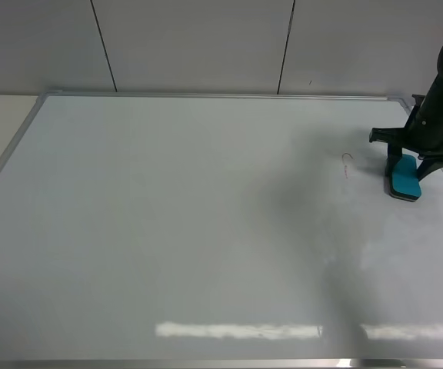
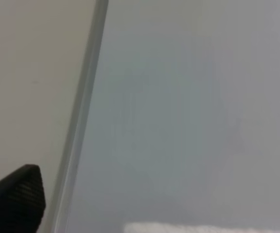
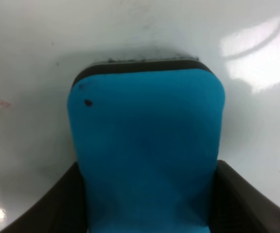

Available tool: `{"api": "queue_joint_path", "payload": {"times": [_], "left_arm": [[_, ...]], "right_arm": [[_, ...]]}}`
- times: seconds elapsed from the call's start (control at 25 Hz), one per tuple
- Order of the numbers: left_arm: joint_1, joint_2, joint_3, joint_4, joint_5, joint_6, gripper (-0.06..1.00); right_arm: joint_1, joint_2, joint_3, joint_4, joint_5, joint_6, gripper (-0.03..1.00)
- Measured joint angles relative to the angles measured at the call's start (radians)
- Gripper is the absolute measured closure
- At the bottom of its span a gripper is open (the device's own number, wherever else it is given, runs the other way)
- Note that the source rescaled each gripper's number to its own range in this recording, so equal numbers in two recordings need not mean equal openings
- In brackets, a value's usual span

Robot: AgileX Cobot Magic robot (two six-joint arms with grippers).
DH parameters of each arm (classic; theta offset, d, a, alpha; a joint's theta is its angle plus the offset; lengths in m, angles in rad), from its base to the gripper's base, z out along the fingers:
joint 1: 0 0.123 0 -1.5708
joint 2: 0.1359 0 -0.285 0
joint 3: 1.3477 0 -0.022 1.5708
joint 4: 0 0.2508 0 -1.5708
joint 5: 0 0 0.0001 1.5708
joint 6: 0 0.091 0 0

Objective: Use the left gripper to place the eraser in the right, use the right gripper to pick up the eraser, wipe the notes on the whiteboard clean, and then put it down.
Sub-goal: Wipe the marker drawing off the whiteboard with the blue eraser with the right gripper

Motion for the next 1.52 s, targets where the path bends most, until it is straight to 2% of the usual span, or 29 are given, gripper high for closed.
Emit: {"api": "queue_joint_path", "payload": {"times": [0.16,0.4,0.56,0.68,0.92,1.08,1.24,1.52], "left_arm": [[0.0,0.0,0.0,0.0,0.0,0.0,-0.06],[0.0,0.0,0.0,0.0,0.0,0.0,-0.06],[0.0,0.0,0.0,0.0,0.0,0.0,-0.06],[0.0,0.0,0.0,0.0,0.0,0.0,-0.06],[0.0,0.0,0.0,0.0,0.0,0.0,-0.06],[0.0,0.0,0.0,0.0,0.0,0.0,-0.06],[0.0,0.0,0.0,0.0,0.0,0.0,-0.06],[0.0,0.0,0.0,0.0,0.0,0.0,-0.06]], "right_arm": [[0.037,0.0,0.0,0.004,0.0,-0.015,0.97],[0.193,0.015,-0.028,0.104,-0.051,-0.041,0.97],[0.273,0.075,-0.131,0.115,-0.001,-0.044,0.97],[0.292,0.116,-0.213,0.119,0.05,-0.043,0.97],[0.252,0.137,-0.257,0.15,0.081,-0.042,0.97],[0.138,0.139,-0.261,0.139,0.077,-0.042,0.97],[0.066,0.139,-0.262,0.089,0.089,-0.042,0.97],[0.056,0.123,-0.261,0.078,0.103,-0.052,0.97]]}}
